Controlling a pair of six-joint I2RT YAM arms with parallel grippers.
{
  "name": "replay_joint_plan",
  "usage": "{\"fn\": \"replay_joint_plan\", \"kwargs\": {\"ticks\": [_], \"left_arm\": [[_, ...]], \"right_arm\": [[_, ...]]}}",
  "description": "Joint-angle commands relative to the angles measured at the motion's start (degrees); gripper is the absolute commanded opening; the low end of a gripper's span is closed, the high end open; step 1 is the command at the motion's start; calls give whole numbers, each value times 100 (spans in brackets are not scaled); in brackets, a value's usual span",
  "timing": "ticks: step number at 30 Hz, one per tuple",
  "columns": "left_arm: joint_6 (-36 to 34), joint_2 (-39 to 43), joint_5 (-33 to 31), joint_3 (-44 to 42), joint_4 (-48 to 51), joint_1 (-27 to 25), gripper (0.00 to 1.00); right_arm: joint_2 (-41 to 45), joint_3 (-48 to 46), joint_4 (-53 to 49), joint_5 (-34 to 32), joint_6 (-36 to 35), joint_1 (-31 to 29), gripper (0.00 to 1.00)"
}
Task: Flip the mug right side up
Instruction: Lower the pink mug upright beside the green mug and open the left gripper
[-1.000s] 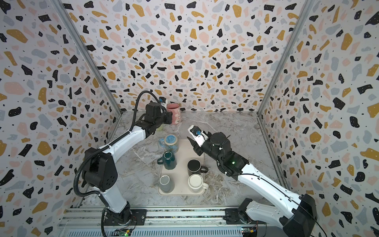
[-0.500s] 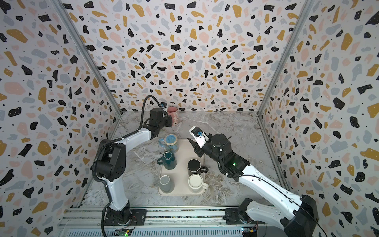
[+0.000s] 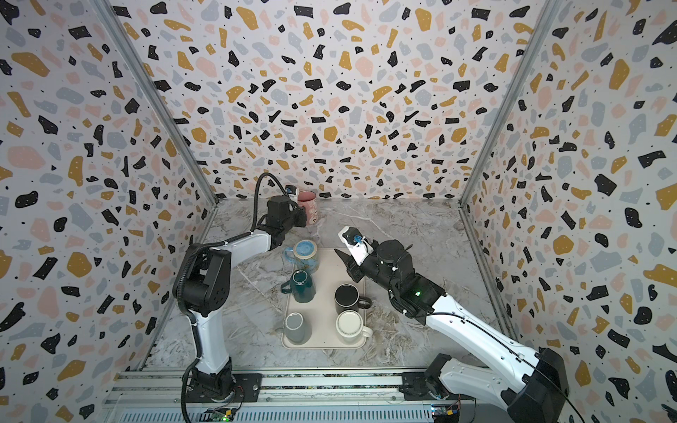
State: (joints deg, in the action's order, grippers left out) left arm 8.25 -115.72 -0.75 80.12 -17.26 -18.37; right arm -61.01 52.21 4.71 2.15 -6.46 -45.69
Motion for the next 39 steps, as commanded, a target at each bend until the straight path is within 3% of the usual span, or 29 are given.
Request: {"fn": "replay_joint_plan", "kwargs": {"ticks": [1,39], "left_arm": [[58,55,189,33,-1241,9,0],[127,-383,295,-274,-1336,13,0]], "right_arm": [[31,123,105,74,61,16,41],[-90,99,208,66,26,16,43]]}}
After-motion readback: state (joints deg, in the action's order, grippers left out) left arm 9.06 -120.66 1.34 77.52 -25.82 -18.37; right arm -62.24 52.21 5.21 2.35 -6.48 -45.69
